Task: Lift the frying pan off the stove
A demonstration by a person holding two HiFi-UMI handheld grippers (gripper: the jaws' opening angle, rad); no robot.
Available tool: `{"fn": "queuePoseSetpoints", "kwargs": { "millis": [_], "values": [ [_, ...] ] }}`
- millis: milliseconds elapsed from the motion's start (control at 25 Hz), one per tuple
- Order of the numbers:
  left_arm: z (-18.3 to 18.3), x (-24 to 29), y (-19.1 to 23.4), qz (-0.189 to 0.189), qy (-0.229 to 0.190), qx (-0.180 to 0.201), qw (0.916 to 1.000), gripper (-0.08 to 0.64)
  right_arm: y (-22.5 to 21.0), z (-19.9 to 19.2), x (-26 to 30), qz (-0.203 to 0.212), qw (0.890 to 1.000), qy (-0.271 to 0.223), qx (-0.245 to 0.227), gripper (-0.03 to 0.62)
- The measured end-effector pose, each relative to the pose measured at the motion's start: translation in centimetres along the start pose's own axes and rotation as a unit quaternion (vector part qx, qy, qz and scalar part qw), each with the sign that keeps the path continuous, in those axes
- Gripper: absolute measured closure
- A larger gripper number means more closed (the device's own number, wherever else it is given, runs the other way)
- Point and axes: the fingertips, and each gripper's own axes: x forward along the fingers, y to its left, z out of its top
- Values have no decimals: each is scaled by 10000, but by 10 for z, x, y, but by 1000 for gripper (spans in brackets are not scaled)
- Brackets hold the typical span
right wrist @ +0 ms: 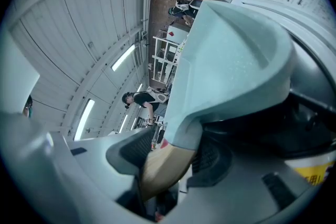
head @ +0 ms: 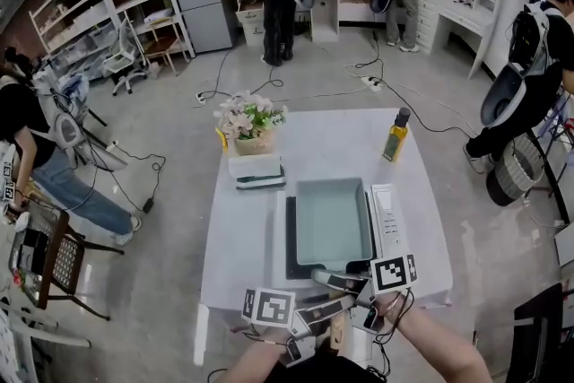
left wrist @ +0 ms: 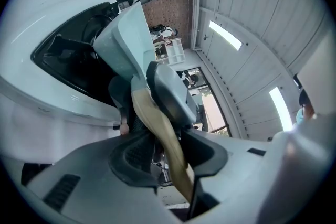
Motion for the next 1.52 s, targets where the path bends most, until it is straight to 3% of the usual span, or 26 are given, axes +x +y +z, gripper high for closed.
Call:
{"fn": "queuePoseSetpoints", "kwargs": {
  "millis": [560, 800, 1160, 1520],
  "values": [
    [-6, -1, -2, 128, 174, 432, 9988, 403, 2, -3, -2, 22, 9998, -136, -137, 387],
    [-5, -2, -9, 102, 207, 777, 9967, 403, 13, 1, -4, 76, 9989, -217, -403, 390],
    [-1, -5, -24, 99, 235, 1320, 9909, 403, 39, 14, -8, 124, 9951, -346, -917, 391],
    [10, -1, -57, -29, 171, 1995, 9797, 402, 73, 33, -22, 181, 9879, -577, -1428, 394]
  ]
}}
